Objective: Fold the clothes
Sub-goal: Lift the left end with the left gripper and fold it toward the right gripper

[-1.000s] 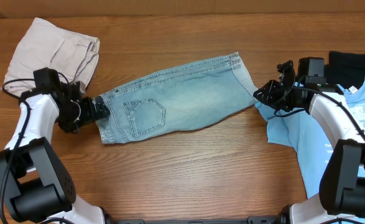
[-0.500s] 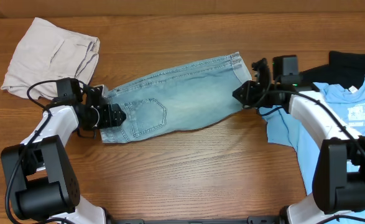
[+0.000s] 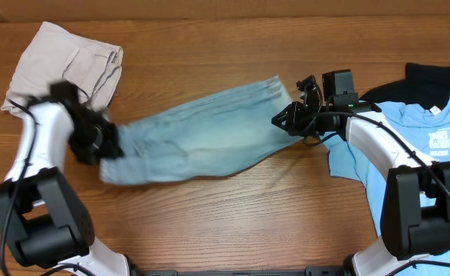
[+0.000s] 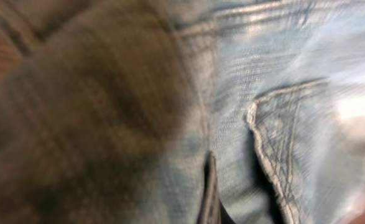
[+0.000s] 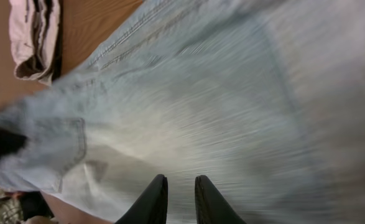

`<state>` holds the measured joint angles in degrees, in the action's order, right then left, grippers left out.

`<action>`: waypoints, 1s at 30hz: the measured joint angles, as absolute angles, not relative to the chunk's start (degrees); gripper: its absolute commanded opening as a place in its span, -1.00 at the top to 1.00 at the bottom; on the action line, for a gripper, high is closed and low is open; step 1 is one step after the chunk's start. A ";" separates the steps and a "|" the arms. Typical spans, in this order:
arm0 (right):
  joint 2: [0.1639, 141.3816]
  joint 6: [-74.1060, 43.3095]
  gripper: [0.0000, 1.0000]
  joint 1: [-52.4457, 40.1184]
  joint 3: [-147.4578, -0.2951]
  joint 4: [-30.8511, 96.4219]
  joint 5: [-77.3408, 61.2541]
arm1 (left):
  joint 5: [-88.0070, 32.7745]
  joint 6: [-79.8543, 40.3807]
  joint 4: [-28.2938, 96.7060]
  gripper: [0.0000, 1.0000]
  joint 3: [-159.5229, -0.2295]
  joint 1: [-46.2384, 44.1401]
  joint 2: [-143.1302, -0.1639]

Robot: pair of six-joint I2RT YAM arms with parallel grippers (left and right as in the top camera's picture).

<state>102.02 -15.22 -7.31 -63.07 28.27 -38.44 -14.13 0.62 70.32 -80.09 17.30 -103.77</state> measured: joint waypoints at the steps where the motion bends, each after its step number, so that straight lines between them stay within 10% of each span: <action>1: 102.02 -15.44 0.63 -7.64 -63.07 28.27 -38.76 | -13.32 0.82 72.71 0.92 -84.66 17.74 -103.77; 8: 102.02 -16.97 0.61 -11.20 -63.07 28.01 -39.59 | -10.04 2.07 78.26 0.92 -106.17 15.46 -103.61; 30: 102.02 -23.38 0.54 -12.43 -63.05 24.71 -32.21 | -6.90 -1.48 65.78 0.92 -104.40 -10.07 -103.74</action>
<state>102.02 -23.38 -12.43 -63.05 24.71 -32.21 -6.90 -1.48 65.78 -104.40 -10.07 -103.74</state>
